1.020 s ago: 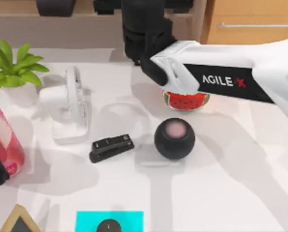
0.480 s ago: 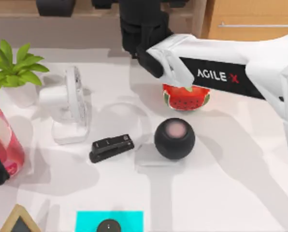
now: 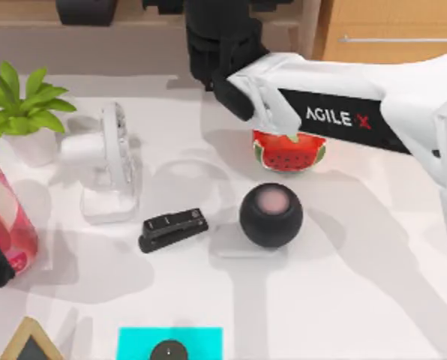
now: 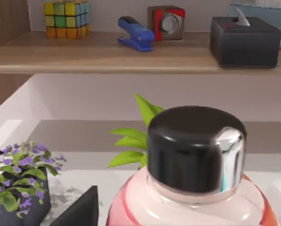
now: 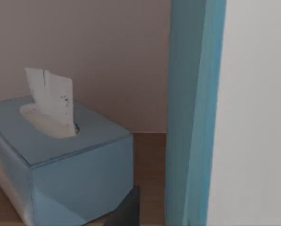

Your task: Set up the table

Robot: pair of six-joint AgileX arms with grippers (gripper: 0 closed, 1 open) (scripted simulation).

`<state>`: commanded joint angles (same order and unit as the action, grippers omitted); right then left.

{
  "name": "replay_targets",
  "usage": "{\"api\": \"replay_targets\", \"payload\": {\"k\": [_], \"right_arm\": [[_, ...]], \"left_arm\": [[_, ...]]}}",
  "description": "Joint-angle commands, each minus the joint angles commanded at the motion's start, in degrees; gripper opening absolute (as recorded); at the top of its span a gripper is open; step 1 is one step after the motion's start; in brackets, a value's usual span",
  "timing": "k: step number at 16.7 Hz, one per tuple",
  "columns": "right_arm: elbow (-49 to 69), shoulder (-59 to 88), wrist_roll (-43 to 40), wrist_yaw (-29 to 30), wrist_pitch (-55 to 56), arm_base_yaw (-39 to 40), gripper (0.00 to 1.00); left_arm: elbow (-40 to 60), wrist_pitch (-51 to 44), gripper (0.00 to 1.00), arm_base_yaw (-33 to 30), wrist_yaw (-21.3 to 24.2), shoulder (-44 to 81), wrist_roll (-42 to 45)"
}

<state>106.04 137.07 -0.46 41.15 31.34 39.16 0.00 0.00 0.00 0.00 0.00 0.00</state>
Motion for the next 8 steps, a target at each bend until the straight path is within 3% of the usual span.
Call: {"api": "replay_targets", "payload": {"k": [7,8], "right_arm": [[0.00,0.00,0.00,0.00,0.00,0.00,0.02],[0.00,0.00,0.00,0.00,0.00,0.00,0.00]], "left_arm": [[0.00,0.00,1.00,0.00,0.00,0.00,0.00],[0.00,0.00,1.00,0.00,0.00,0.00,0.00]]}}
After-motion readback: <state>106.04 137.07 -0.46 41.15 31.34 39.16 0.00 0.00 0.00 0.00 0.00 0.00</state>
